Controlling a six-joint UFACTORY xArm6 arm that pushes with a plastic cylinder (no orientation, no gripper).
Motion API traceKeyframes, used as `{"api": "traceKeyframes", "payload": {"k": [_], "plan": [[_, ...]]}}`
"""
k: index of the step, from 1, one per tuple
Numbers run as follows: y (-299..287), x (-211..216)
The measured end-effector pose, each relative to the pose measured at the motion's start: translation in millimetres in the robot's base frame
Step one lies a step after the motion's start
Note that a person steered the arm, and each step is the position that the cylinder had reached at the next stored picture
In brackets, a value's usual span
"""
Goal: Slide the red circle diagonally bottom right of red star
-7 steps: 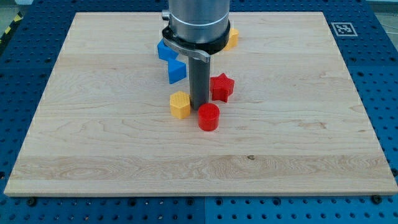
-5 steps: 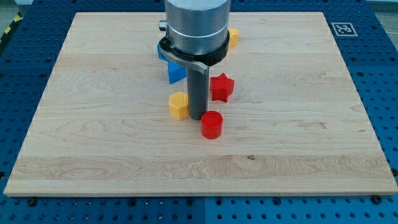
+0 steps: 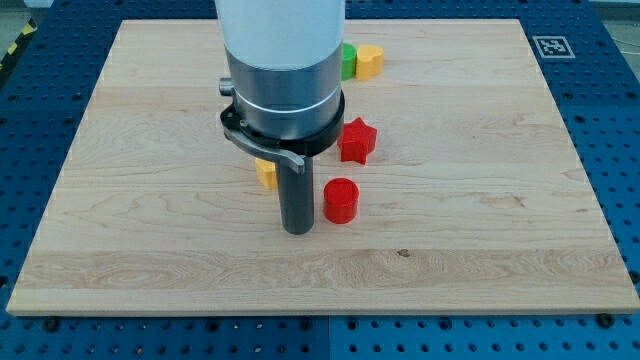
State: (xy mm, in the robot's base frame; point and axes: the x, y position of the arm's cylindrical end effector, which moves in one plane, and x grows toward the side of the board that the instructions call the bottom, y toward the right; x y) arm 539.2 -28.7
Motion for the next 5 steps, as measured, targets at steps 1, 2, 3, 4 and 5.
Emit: {"api": "traceKeyframes", "payload": {"k": [1,2,3,4,5], "plan": [[3.1,-16.2],[17.8,-42.7],[44.7,-54.2],[70.1,-54.2],[71.8,-54.2]]}}
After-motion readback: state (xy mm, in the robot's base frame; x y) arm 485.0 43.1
